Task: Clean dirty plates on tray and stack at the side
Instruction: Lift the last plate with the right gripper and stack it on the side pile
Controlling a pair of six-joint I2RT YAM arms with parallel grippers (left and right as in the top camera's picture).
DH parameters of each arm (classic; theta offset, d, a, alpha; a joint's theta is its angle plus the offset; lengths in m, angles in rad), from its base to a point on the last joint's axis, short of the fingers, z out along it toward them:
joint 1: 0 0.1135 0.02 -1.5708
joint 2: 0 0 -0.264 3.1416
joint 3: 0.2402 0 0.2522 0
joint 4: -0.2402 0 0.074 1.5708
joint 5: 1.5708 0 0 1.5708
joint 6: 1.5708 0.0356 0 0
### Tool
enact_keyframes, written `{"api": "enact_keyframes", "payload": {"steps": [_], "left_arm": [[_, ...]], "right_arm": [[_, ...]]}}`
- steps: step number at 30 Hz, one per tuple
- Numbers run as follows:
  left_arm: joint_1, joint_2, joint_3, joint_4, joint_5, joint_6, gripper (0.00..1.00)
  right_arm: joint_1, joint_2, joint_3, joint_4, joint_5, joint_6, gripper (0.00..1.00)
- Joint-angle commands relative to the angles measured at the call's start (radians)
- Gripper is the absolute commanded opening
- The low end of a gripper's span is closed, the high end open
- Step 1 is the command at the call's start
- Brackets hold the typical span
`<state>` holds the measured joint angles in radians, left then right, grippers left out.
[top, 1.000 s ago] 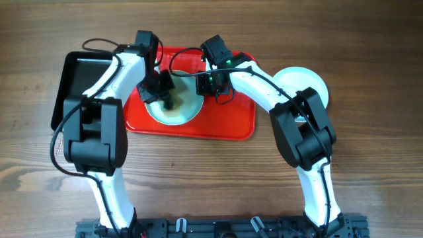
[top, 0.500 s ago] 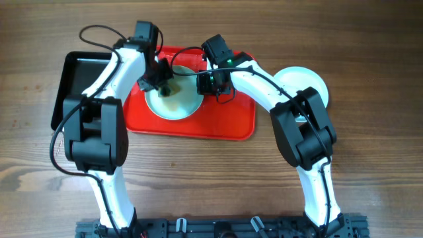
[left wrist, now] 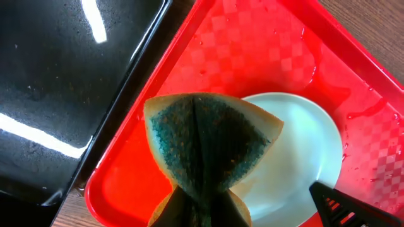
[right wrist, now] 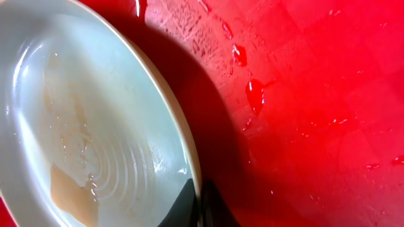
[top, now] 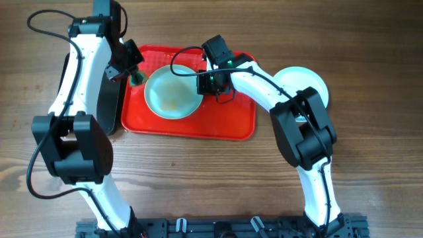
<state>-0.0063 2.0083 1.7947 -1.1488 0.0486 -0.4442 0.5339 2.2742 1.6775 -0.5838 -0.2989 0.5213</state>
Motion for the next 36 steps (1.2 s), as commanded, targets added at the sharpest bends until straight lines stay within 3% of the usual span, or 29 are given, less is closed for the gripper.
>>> {"api": "enact_keyframes", "payload": {"steps": [1,4,7,10,14,19,23,28,33,36], "left_arm": [[-0.003,-0.009,0.009,0.003,-0.017,-0.009,0.04],[-0.003,-0.009,0.009,0.006,-0.017,-0.009,0.04],[-0.003,-0.009,0.009,0.009,-0.017,-0.009,0.04],[-0.003,-0.009,0.009,0.012,-0.017,-0.009,0.04],[-0.003,-0.009,0.009,0.012,-0.017,-0.008,0.04],[-0.003,-0.009,0.009,0.012,-0.017,-0.005,0.04],[-0.003,-0.009,0.009,0.012,-0.017,-0.005,0.04],[-0.003,-0.009,0.009,0.013,-0.017,-0.005,0.04],[-0.002,-0.009,0.009,0.015,-0.017,-0.005,0.04],[0.018,-0.013,0.011,0.014,-0.025,0.049,0.04]], "right_arm": [[-0.051,-0.072,-0.008,-0.043,-0.027,-0.054,0.04],[-0.126,-0.273,-0.008,-0.158,0.172,-0.104,0.04],[-0.173,-0.460,-0.008,-0.332,0.573,-0.103,0.04],[-0.194,-0.533,-0.008,-0.440,0.768,-0.100,0.04],[-0.265,-0.550,-0.028,-0.581,0.911,-0.048,0.04],[-0.386,-0.550,-0.110,-0.629,0.984,-0.047,0.04],[-0.383,-0.550,-0.113,-0.701,1.168,-0.073,0.05],[-0.323,-0.548,-0.114,-0.600,1.182,-0.286,0.04],[-0.323,-0.548,-0.114,-0.589,1.172,-0.285,0.04],[-0.316,-0.548,-0.113,-0.512,0.908,-0.303,0.04]]}}
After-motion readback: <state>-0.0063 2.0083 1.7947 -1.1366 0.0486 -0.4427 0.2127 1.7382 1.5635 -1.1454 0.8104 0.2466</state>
